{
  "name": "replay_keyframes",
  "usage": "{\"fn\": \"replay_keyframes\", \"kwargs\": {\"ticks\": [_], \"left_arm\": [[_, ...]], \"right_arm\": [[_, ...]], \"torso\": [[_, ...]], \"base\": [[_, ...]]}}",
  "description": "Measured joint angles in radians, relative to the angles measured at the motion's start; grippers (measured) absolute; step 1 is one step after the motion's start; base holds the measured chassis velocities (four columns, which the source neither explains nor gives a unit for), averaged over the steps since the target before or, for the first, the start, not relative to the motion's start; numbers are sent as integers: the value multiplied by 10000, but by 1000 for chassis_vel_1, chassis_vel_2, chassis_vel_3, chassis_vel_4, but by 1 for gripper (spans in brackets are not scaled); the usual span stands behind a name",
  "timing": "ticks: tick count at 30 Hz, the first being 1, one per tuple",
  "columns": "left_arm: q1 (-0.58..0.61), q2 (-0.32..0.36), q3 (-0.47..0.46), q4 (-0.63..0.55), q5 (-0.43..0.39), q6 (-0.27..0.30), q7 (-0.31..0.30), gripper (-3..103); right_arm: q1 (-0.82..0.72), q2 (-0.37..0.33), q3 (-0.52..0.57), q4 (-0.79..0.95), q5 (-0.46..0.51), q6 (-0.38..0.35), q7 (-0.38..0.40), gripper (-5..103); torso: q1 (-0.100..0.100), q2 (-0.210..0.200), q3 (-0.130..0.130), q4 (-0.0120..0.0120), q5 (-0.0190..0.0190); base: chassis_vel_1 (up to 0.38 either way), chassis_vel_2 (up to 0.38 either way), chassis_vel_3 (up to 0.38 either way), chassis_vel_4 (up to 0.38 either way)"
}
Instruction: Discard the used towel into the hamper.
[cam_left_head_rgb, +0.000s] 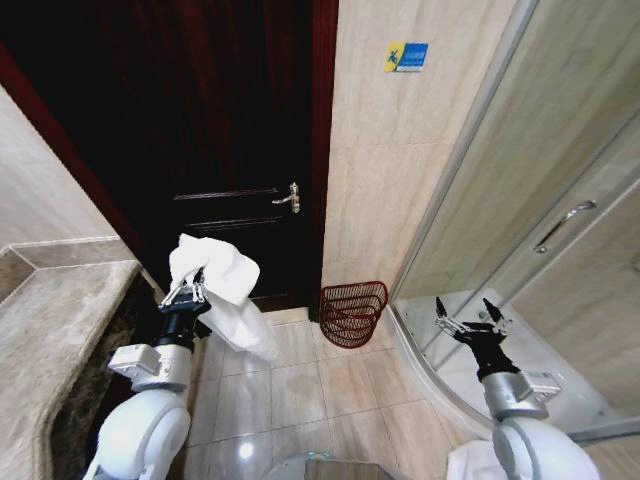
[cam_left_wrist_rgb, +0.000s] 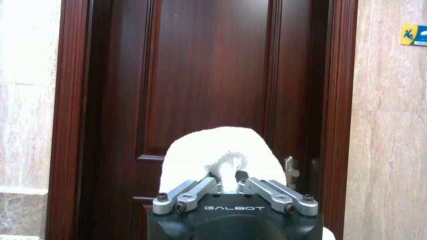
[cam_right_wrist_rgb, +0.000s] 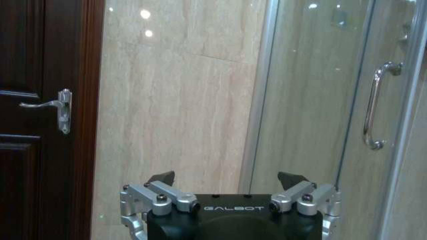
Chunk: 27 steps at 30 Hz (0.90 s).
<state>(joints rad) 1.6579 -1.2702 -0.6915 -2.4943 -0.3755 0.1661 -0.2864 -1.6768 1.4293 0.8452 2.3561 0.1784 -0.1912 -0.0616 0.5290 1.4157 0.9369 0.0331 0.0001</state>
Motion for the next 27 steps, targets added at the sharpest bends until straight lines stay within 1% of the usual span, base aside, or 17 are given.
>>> {"fn": "replay_keyframes", "kwargs": {"ticks": [1,5,8,10,12,14,15,18,19,22,24,27], "left_arm": [[0,0,0,0,0,0,0,7],[-8,0,10,178,11,-259,214,7],[-17,-3,18,231,20,-339,285,7],[-64,-12,52,407,35,-519,430,7],[-87,-15,58,471,41,-559,465,7],[-134,-33,81,634,70,-676,563,7],[-134,-33,81,634,70,-676,563,7],[-204,-80,125,838,132,-802,631,7],[-204,-80,125,838,132,-802,631,7],[-216,-135,139,984,169,-939,724,7],[-215,-145,141,1019,170,-977,749,7],[-235,-165,139,1198,169,-1186,882,7]], "right_arm": [[0,0,0,0,0,0,0,100],[52,13,-45,-83,1,5,17,100],[72,18,-55,-99,1,5,24,100],[117,30,-66,-137,-9,5,43,100],[127,37,-69,-146,-11,5,49,100],[140,43,-70,-163,-17,5,68,100],[140,43,-70,-163,-17,5,68,100],[140,16,-63,-171,-36,-28,91,100],[140,16,-63,-171,-36,-28,91,100],[142,0,-60,-150,-59,-215,163,100],[144,3,-60,-145,-66,-245,178,100],[140,31,-73,-137,-100,-279,220,100]], "torso": [[0,0,0,0,0],[-133,-290,-158,-3,0],[-166,-365,-199,-3,-1],[-263,-572,-309,-3,-1],[-292,-639,-344,-3,0],[-389,-852,-461,-4,-1],[-389,-852,-461,-4,-1],[-495,-1085,-589,-4,-1],[-495,-1085,-589,-4,-1],[-598,-1309,-709,-3,-1],[-624,-1364,-739,-3,-1],[-734,-1611,-874,-4,-1]], "base": [[0,0,0,0],[0,0,0,0],[0,0,0,0],[0,0,0,0],[0,0,0,0],[0,0,0,0],[0,0,0,0],[0,0,0,0],[0,0,0,0],[0,0,0,0],[0,0,0,0],[0,0,0,0]]}}
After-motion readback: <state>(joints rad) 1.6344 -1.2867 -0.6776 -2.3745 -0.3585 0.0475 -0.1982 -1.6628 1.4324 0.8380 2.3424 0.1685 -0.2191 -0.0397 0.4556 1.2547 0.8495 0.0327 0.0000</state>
